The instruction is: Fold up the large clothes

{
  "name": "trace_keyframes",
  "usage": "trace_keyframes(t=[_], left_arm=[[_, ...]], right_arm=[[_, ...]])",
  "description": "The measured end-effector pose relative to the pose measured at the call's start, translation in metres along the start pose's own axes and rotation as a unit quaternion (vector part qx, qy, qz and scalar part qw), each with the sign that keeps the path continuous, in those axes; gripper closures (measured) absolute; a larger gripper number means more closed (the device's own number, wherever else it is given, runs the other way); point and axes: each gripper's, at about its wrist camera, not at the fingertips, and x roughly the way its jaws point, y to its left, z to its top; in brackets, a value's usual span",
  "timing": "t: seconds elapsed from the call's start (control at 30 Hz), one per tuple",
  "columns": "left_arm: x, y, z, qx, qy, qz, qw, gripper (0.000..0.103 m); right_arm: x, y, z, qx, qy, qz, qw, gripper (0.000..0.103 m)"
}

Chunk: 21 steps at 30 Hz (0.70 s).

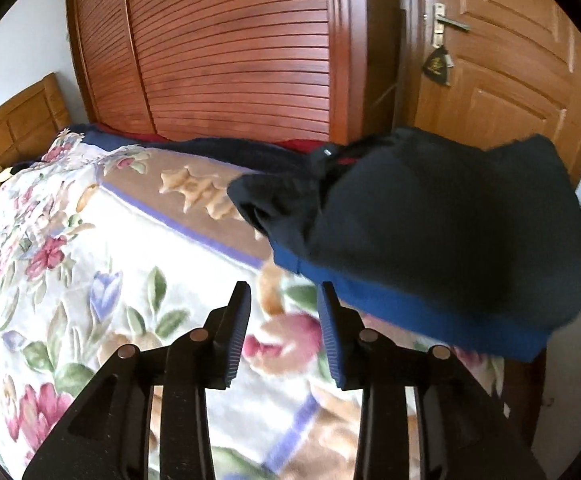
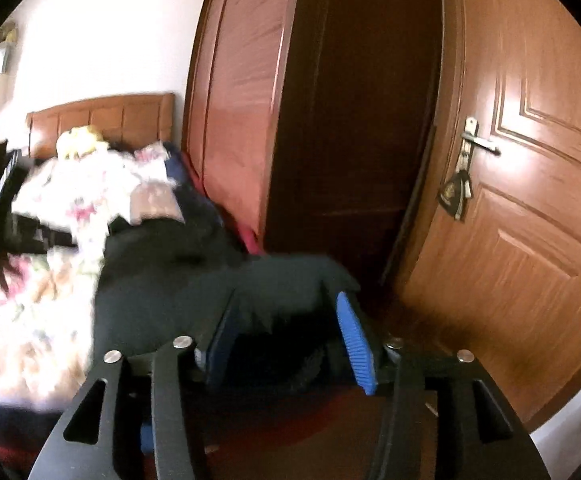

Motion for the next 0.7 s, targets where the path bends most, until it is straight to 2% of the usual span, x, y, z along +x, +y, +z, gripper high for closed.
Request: trace_keyframes(t=[0.2,0.43,0.6,0.7], left_arm=[[-0.022,-0.006,-0.034,-0.007,-0.009,-0.033,0.9994,0.067],[-0.052,-0.008,-0.06,-0.005,-0.026,-0.042,0.9988,0.067],[-0.069,-0.003,-0.071,-0.011,-0.032,-0.047,0.9983,0.067],[-0.08,0.002,-0.079,-0.023,-0.036,-0.036,0.9985,0.067]], right_arm=[[0.044,0.013,0.003,0.001,0.054,0.014,0.998,0.047],[0.104,-0.009,-0.005,0.036,0.133,0.004,0.99,0.047],[0.113,-0.009,0.0,0.043,0.144,-0.002,0.989,0.047],[0.118,-0.001,0.005,0.046,0.145,-0.014,0.988,0.047]])
